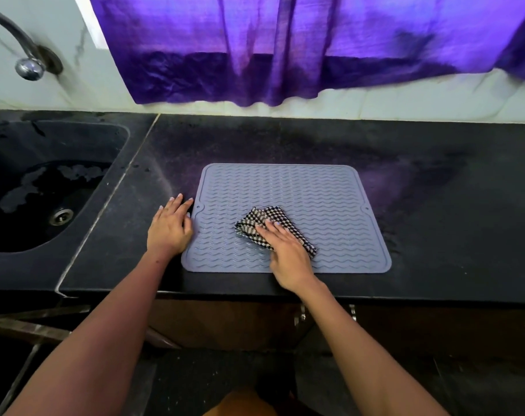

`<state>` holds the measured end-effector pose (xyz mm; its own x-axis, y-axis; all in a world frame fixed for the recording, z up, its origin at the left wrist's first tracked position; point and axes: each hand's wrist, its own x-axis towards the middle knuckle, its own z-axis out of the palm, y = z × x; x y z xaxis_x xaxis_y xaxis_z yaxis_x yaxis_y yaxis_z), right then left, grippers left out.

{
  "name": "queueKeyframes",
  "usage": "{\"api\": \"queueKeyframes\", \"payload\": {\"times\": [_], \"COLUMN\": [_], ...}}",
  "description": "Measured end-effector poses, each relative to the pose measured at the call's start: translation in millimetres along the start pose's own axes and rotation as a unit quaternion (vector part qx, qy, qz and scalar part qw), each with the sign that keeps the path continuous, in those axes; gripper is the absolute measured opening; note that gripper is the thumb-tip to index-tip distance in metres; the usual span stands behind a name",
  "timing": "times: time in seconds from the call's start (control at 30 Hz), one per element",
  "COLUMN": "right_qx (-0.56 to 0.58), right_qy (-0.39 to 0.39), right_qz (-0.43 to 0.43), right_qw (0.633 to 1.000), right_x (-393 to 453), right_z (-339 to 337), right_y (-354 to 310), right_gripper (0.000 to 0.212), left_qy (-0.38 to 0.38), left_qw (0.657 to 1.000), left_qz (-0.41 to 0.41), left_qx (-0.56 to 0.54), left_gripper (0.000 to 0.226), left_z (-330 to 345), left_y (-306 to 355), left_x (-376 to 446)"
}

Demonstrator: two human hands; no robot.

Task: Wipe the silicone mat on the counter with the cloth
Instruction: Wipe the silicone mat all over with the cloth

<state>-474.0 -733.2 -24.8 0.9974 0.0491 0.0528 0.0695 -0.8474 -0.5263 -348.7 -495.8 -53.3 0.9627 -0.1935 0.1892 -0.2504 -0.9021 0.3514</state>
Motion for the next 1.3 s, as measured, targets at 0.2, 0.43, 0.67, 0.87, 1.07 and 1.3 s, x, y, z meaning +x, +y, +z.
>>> {"api": "queueKeyframes", "payload": {"times": [0.2, 0.43, 0.67, 0.87, 1.07, 1.3], "right_qx": [0.284, 0.307, -0.071, 0.020, 0.379, 0.224], "right_qy": [-0.023, 0.192, 0.038, 0.040, 0.099, 0.261], "right_qz": [0.132, 0.139, 0.041, 0.073, 0.230, 0.211], "right_qw": [0.949, 0.922, 0.996, 0.996, 0.891, 0.915], "right_x": [14, 10, -10, -4, 8, -3], "right_z": [-23, -52, -8, -16, -42, -63], "right_y": [3, 5, 20, 24, 22, 28], "right_gripper": [0.053, 0.055, 0.067, 0.064, 0.049, 0.054], "left_qy": [-0.050, -0.077, -0.054, -0.036, -0.025, -0.015], "left_qw": [0.998, 0.996, 0.997, 0.998, 0.998, 0.999], "left_qz": [-0.022, -0.043, -0.044, -0.042, -0.041, -0.042], "left_qx": [0.026, 0.034, 0.037, 0.037, 0.029, 0.025], "left_gripper": [0.048, 0.048, 0.047, 0.056, 0.065, 0.065], "left_z": [1, 1, 3, 5, 4, 6], "left_y": [2, 4, 5, 3, 3, 4], "left_x": [2, 1, -3, -4, -5, -5]}}
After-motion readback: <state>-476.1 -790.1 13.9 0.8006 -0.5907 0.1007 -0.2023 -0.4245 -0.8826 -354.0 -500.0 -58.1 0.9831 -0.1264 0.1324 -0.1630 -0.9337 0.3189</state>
